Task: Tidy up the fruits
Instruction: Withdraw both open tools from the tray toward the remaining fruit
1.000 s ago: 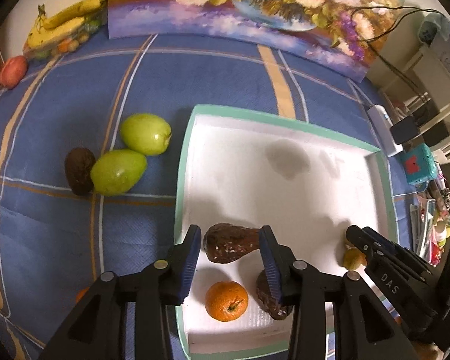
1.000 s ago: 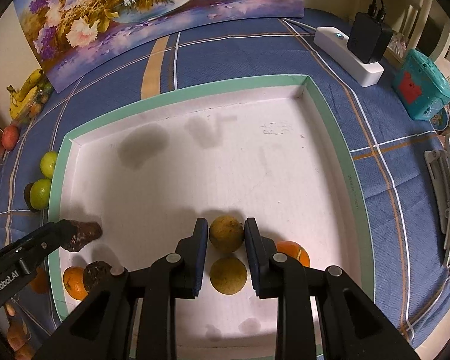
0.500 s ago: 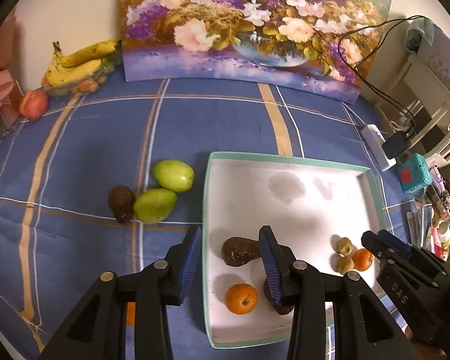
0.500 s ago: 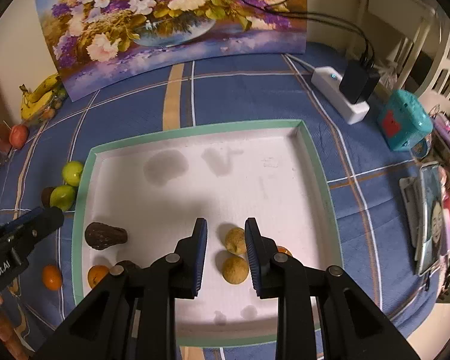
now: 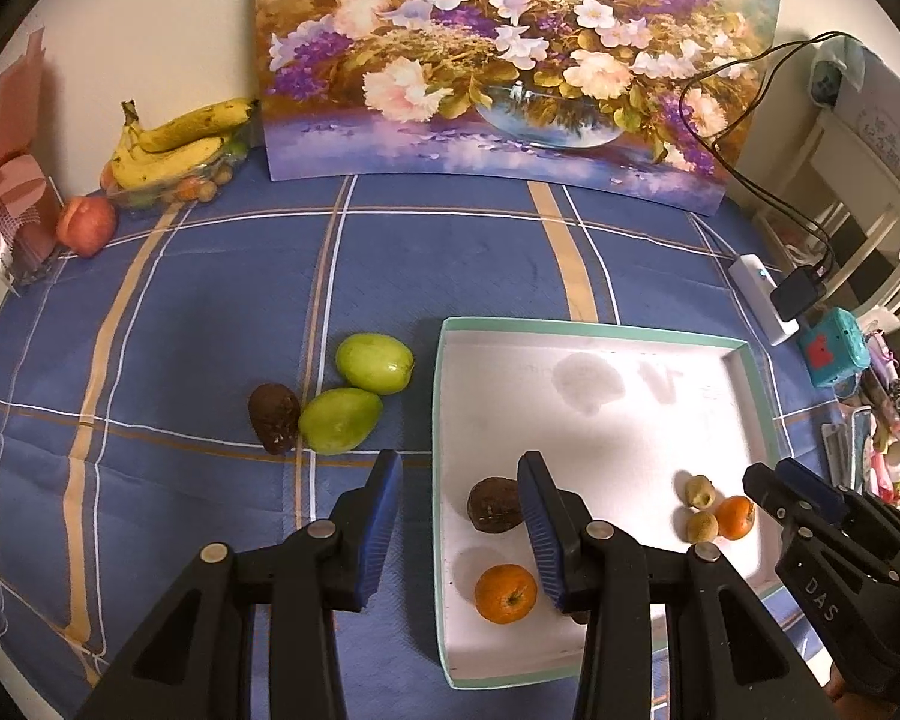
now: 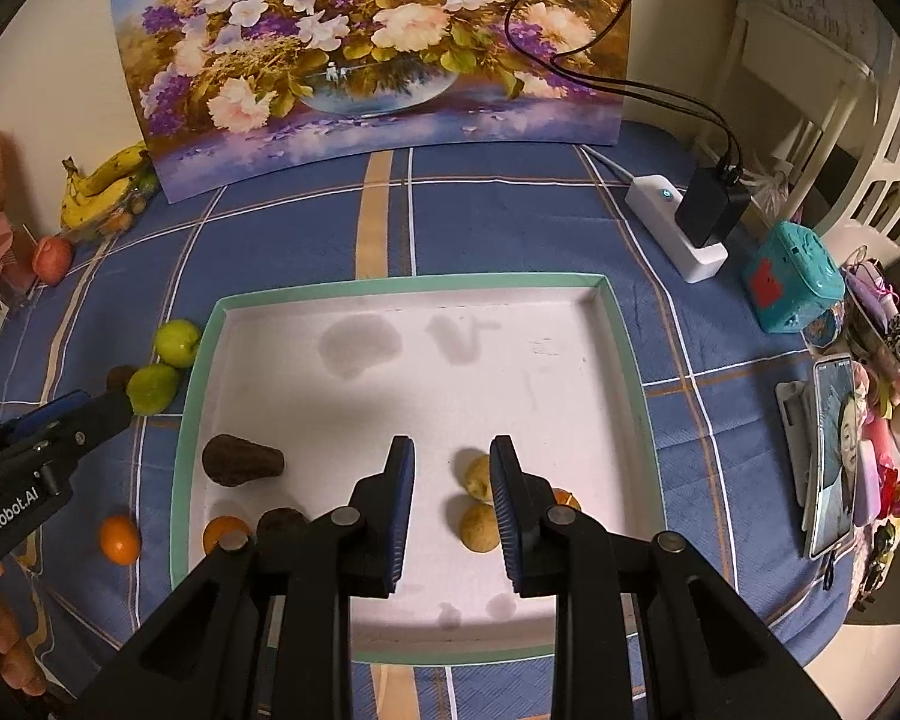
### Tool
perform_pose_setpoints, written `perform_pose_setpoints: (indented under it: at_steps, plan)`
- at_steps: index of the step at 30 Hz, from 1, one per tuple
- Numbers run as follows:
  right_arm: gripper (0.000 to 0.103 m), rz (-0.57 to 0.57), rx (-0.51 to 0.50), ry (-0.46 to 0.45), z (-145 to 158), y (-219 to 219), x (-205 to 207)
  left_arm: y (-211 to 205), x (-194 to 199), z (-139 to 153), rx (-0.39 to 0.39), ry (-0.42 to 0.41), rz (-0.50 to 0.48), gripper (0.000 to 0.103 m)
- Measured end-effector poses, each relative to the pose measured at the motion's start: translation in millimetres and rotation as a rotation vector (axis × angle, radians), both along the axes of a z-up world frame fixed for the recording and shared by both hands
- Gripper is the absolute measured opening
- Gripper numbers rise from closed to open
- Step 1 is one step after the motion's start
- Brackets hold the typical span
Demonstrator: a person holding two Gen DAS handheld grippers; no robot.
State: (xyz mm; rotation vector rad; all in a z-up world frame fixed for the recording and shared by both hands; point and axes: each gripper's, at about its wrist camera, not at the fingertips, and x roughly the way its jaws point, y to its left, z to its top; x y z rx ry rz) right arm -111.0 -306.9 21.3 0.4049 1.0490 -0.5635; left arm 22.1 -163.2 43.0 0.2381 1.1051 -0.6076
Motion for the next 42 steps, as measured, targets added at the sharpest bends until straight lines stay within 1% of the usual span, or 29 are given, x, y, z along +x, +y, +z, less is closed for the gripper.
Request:
perform_pose_setpoints:
  at_steps: [2,4,5,6,8,9,10,11,13,15,16,17,20,21,22,23,27,28,29,31,42]
  plan:
    - [0.026,0.002,0.000,0.000,0.1,0.1,0.2,0.4,0.9,-0.8,0.006,0.001,0.004,0.044]
    - [0.026,0.003,0.000,0.000,-0.2,0.2,0.0,0.4,1.7,-1.9,0.016,-0.001,0.012,0.050]
    - [0.026,0.002,0.000,0.000,-0.2,0.3,0.0,1.0,2.7,-2.6,0.021,-0.002,0.017,0.059]
    - [0.026,0.002,0.000,0.000,-0.3,0.3,0.1,1.5,3.3,-3.1,0.026,-0.005,0.023,0.062]
    - [0.028,0.003,0.001,0.001,-1.2,0.4,0.4,2.7,4.7,-4.8,0.037,-0.005,0.033,0.064]
    - [0.033,0.003,0.000,0.003,-1.9,0.5,0.6,3.3,5.3,-5.9,0.044,-0.005,0.038,0.069]
    - [0.047,0.001,-0.002,0.004,-2.7,0.2,0.6,3.7,6.0,-7.0,0.052,-0.008,0.043,0.072]
    - [0.057,0.000,-0.001,0.004,-3.4,0.2,0.6,4.6,7.0,-8.3,0.065,-0.013,0.050,0.076]
    - [0.061,0.000,0.000,0.005,-4.4,-0.4,0.9,6.0,8.2,-9.9,0.081,-0.020,0.063,0.081]
    - [0.067,-0.001,-0.010,0.014,-5.4,-0.2,1.4,8.4,10.5,-11.7,0.100,-0.028,0.084,0.092]
    - [0.071,-0.001,-0.018,0.020,-5.7,0.0,1.6,9.2,10.7,-12.2,0.104,-0.030,0.090,0.094]
    - [0.071,0.000,-0.021,0.022,-5.9,0.0,1.7,10.5,11.8,-12.8,0.109,-0.032,0.098,0.096]
    - [0.072,-0.001,-0.025,0.026,-6.8,-0.7,1.3,13.6,14.0,-14.6,0.123,-0.039,0.113,0.097]
    - [0.073,-0.002,-0.026,0.028,-7.3,-0.9,1.3,14.4,14.3,-15.6,0.129,-0.044,0.118,0.101]
    - [0.079,-0.004,-0.027,0.030,-7.8,-1.2,1.2,14.9,14.4,-16.0,0.134,-0.048,0.122,0.103]
    - [0.084,-0.005,-0.029,0.031,-7.9,-1.3,1.1,15.8,14.4,-16.4,0.141,-0.058,0.127,0.103]
    - [0.084,-0.002,-0.034,0.024,-7.3,-0.9,0.0,16.8,13.7,-18.3,0.161,-0.077,0.131,0.103]
    - [0.086,-0.001,-0.036,0.022,-7.2,-0.8,0.0,17.0,13.6,-18.5,0.163,-0.080,0.131,0.103]
    - [0.092,-0.002,-0.036,0.020,-7.3,-0.4,0.0,17.3,13.4,-19.0,0.166,-0.083,0.132,0.103]
    - [0.097,-0.004,-0.038,0.013,-6.9,-0.5,-0.3,17.6,13.0,-19.1,0.170,-0.087,0.134,0.103]
    - [0.097,-0.005,-0.063,-0.009,-5.2,1.4,0.0,20.6,13.7,-16.8,0.170,-0.099,0.138,0.103]
